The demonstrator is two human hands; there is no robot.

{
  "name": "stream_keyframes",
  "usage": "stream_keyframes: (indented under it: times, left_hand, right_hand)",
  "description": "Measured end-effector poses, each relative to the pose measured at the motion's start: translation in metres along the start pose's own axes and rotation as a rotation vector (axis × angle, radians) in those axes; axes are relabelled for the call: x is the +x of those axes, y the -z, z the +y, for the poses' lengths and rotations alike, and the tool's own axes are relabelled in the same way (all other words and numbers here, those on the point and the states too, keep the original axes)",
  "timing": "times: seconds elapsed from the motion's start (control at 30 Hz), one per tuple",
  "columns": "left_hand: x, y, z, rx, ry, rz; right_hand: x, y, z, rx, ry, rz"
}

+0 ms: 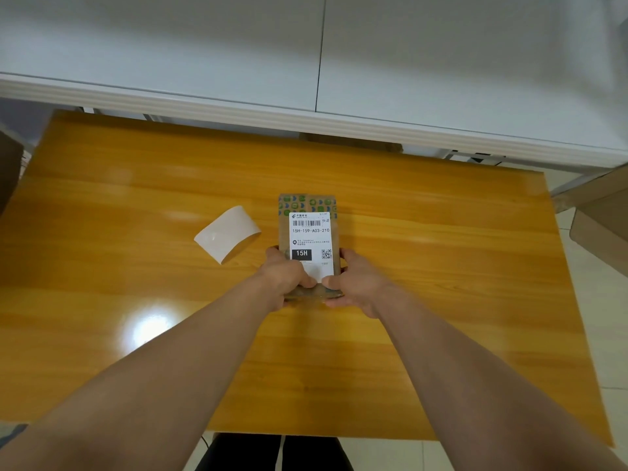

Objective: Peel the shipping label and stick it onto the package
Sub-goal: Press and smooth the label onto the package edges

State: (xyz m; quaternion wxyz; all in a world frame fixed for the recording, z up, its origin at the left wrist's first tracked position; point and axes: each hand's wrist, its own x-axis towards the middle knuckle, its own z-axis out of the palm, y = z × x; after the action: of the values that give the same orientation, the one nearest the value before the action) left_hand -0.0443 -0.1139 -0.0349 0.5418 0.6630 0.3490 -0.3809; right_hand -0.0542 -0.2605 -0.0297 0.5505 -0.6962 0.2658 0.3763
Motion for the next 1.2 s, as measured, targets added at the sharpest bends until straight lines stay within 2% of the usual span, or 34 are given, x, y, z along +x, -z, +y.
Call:
stream_keyframes:
  times: [0.2,0.4,0.6,1.2]
  left_hand:
    - [-0.003,0.002,0.002,-0.040,-0.003,-0.029]
    - [-0.004,0.000,0.003,-0.150,-0.007,-0.042]
    - [0.001,-0.001,0.000,-0.100,-0.022,-0.004]
    - [0.002,0.006,-0.003,-0.011,-0.022,-0.087]
  right_hand:
    - [-0.001,-0.002,0.003,0.028,0.018,-0.022]
    - [-0.001,-0.016,0.001,0.018,0.027,0.171]
    - [0.002,-0.022,-0.001,-0.029,0.025,0.238]
    - [0.003,-0.008,0.005,-0.002,0.027,0.030]
